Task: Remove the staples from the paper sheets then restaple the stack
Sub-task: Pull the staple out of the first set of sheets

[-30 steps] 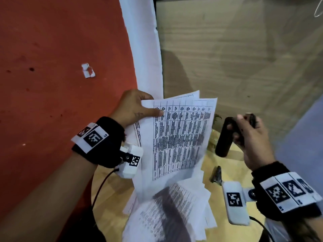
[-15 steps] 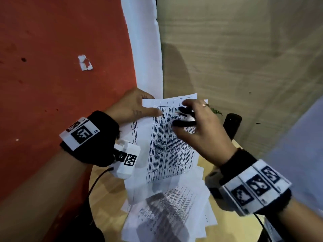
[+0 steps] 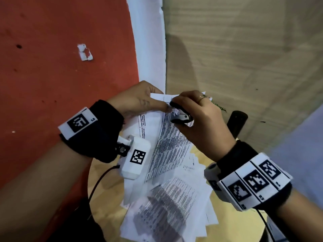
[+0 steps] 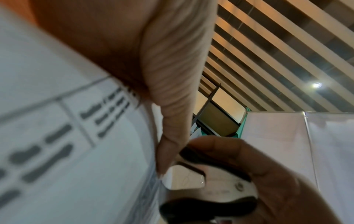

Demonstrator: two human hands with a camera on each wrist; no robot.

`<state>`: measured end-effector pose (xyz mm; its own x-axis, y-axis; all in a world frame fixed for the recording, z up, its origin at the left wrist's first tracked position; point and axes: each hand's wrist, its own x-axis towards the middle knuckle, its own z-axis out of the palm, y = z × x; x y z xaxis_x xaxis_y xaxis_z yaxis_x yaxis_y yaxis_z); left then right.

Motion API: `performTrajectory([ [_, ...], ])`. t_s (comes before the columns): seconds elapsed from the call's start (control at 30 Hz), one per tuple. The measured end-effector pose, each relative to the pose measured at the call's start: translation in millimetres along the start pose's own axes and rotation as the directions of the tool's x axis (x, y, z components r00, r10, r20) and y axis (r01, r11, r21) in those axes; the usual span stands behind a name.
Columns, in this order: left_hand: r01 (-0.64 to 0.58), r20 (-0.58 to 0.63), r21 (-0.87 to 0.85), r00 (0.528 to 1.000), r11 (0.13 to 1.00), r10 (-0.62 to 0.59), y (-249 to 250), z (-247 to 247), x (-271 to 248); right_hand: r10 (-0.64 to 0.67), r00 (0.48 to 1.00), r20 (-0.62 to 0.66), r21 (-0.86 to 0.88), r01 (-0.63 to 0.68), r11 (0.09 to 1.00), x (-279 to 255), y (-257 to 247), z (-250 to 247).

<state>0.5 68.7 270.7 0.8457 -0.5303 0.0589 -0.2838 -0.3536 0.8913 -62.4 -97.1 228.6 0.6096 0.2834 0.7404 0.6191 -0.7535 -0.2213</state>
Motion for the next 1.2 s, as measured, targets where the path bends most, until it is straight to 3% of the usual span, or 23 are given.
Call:
performTrajectory([
  [0.3,0.039,-0.018,-0.108,0.999,0.993,-0.042,-0.1,8.6,1.3,-0.062,0.998,-0.034,-0.049,0.060,0.997,1.8,2.2,-1.7],
  [0.63,0.095,-0.037,-0.097,0.994,0.991,-0.099,3.0,10.0,0.0,-0.135,0.991,0.017,-0.161,0.136,0.978,5.3,0.6,-5.6],
  [0.97,0.139,0.078,-0.151,0.989,0.979,-0.128,6.1,10.1,0.4,-0.165,0.983,0.085,-0.212,0.180,0.961,3.9,7.3,-7.2],
  [1.2,0.140,0.095,-0.182,0.988,0.973,-0.124,7.7,13.7,1.0,-0.149,0.989,-0.005,-0.199,0.145,0.969,2.1,7.3,-9.7],
])
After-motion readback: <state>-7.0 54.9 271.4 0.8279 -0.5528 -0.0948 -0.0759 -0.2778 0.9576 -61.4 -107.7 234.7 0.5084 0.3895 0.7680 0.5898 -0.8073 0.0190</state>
